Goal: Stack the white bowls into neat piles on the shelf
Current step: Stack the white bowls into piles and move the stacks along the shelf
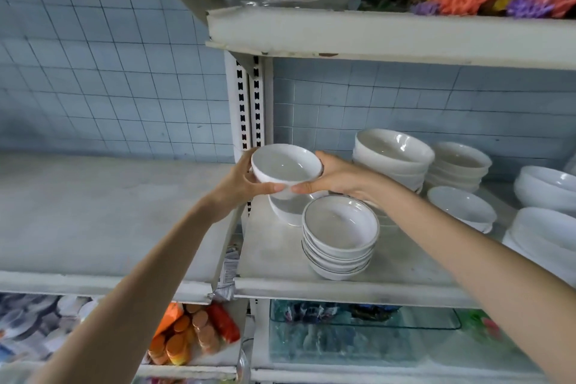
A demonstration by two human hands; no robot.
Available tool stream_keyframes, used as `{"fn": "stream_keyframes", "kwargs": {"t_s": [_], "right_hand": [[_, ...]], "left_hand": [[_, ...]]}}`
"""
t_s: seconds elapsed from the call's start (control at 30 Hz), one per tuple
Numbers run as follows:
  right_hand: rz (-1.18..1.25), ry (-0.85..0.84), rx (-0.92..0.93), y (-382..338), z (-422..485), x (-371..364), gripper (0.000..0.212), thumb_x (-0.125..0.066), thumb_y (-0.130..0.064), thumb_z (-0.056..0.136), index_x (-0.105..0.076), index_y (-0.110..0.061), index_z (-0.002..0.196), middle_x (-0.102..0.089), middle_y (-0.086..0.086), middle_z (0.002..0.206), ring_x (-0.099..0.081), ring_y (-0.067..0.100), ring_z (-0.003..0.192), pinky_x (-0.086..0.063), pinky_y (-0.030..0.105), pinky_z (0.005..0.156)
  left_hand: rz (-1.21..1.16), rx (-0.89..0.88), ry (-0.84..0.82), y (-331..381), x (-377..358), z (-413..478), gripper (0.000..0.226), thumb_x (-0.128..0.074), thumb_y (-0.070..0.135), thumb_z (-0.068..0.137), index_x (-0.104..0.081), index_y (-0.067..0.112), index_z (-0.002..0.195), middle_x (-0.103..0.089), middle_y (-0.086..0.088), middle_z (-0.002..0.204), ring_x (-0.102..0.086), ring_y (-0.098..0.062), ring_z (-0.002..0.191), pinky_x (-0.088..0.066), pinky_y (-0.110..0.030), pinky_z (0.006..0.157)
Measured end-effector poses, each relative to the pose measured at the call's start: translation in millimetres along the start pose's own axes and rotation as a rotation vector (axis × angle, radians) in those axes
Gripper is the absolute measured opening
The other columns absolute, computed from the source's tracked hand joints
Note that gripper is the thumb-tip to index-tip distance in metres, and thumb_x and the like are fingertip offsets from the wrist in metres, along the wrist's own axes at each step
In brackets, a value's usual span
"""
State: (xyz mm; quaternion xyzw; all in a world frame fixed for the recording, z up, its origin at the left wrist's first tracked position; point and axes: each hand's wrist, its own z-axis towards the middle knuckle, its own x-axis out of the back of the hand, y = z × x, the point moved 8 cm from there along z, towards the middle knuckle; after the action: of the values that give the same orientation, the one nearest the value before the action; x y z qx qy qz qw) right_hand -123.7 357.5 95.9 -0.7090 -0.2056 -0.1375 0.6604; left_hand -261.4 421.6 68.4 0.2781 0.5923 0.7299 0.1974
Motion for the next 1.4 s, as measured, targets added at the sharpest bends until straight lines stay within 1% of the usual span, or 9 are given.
{"fn": "stream_keyframes", "kwargs": {"t_s": [0.1, 0.27, 0.4, 0.57, 0.73, 0.83, 1.07, 1.27, 1.4], "right_hand": [[-0.052, -0.032, -0.047, 12, 14, -1, 0.059, -0.082, -0.013, 0.07, -0.057, -0.018, 0.123, -0.067, -0.002, 0.113, -0.062, 0.012, 0.106, -0.051, 0.027, 0.088], [-0.218, 0.015, -0.194, 32, 25, 5, 0.071, -0.092, -0.036, 0.048, -0.063, -0.019, 0.11, -0.071, -0.002, 0.099, -0.067, 0.017, 0.095, -0.054, 0.034, 0.083], [-0.282, 0.002, -0.251, 57, 41, 11, 0.098, -0.09, -0.059, 0.022, -0.06, -0.021, 0.107, -0.072, 0.0, 0.095, -0.069, 0.021, 0.088, -0.058, 0.047, 0.079], [-0.319, -0.077, -0.346, 45, 31, 8, 0.069, -0.091, -0.034, 0.051, -0.062, -0.01, 0.109, -0.071, 0.013, 0.098, -0.07, 0.03, 0.087, -0.057, 0.045, 0.076], [-0.36, -0.116, -0.413, 52, 33, 4, 0.077, -0.089, -0.038, 0.044, -0.06, -0.011, 0.11, -0.07, 0.009, 0.095, -0.069, 0.026, 0.083, -0.057, 0.04, 0.078], [-0.292, -0.15, -0.463, 57, 28, 0, 0.049, -0.086, -0.022, 0.065, -0.06, -0.008, 0.105, -0.067, 0.006, 0.085, -0.065, 0.019, 0.071, -0.055, 0.031, 0.066], [-0.26, -0.171, -0.489, 58, 28, -1, 0.06, -0.085, -0.025, 0.065, -0.058, -0.003, 0.114, -0.07, 0.012, 0.093, -0.067, 0.023, 0.075, -0.057, 0.037, 0.073], [-0.213, -0.111, -0.48, 60, 27, 3, 0.078, -0.085, -0.041, 0.062, -0.052, -0.002, 0.12, -0.066, 0.015, 0.108, -0.068, 0.03, 0.093, -0.056, 0.046, 0.081], [-0.17, -0.044, -0.47, 59, 28, 5, 0.073, -0.068, -0.043, 0.082, -0.034, -0.005, 0.134, -0.049, 0.013, 0.13, -0.058, 0.029, 0.099, -0.051, 0.035, 0.067]], "left_hand": [[0.044, 0.008, -0.017, -12, -1, 11, 0.077, -0.076, -0.005, 0.072, -0.036, 0.01, 0.137, -0.056, -0.001, 0.122, -0.059, -0.001, 0.106, -0.05, -0.017, 0.083], [0.035, -0.003, -0.022, -29, -10, 19, 0.08, -0.075, -0.012, 0.067, -0.035, 0.006, 0.134, -0.05, -0.012, 0.128, -0.057, -0.002, 0.106, -0.05, -0.015, 0.082], [0.012, -0.015, -0.046, -34, -14, 22, 0.094, -0.083, 0.01, 0.058, -0.032, 0.004, 0.138, -0.044, -0.018, 0.137, -0.049, -0.021, 0.124, -0.049, -0.022, 0.091], [0.03, -0.001, -0.035, -36, -18, 23, 0.1, -0.081, 0.025, 0.051, -0.033, 0.007, 0.137, -0.049, -0.009, 0.13, -0.051, -0.013, 0.117, -0.047, -0.018, 0.092], [0.049, 0.034, -0.051, -49, -22, 24, 0.078, -0.075, -0.009, 0.071, -0.033, 0.015, 0.132, -0.049, -0.002, 0.124, -0.055, -0.005, 0.108, -0.049, -0.015, 0.085], [0.088, 0.034, -0.017, -56, -24, 23, 0.071, -0.07, -0.012, 0.074, -0.034, 0.017, 0.127, -0.047, 0.015, 0.11, -0.056, 0.016, 0.091, -0.05, -0.013, 0.082], [0.114, 0.028, -0.031, -58, -28, 19, 0.083, -0.074, -0.01, 0.07, -0.026, 0.017, 0.132, -0.041, 0.02, 0.111, -0.053, 0.018, 0.096, -0.049, -0.015, 0.088], [0.142, 0.007, -0.019, -62, -37, 12, 0.129, -0.087, 0.061, 0.03, -0.012, 0.029, 0.131, -0.041, 0.021, 0.122, -0.047, 0.02, 0.108, -0.044, -0.011, 0.09], [0.12, 0.033, 0.044, -62, -34, 7, 0.127, -0.087, 0.045, 0.034, -0.015, 0.032, 0.137, -0.045, 0.024, 0.121, -0.051, 0.008, 0.11, -0.046, -0.031, 0.1]]}}
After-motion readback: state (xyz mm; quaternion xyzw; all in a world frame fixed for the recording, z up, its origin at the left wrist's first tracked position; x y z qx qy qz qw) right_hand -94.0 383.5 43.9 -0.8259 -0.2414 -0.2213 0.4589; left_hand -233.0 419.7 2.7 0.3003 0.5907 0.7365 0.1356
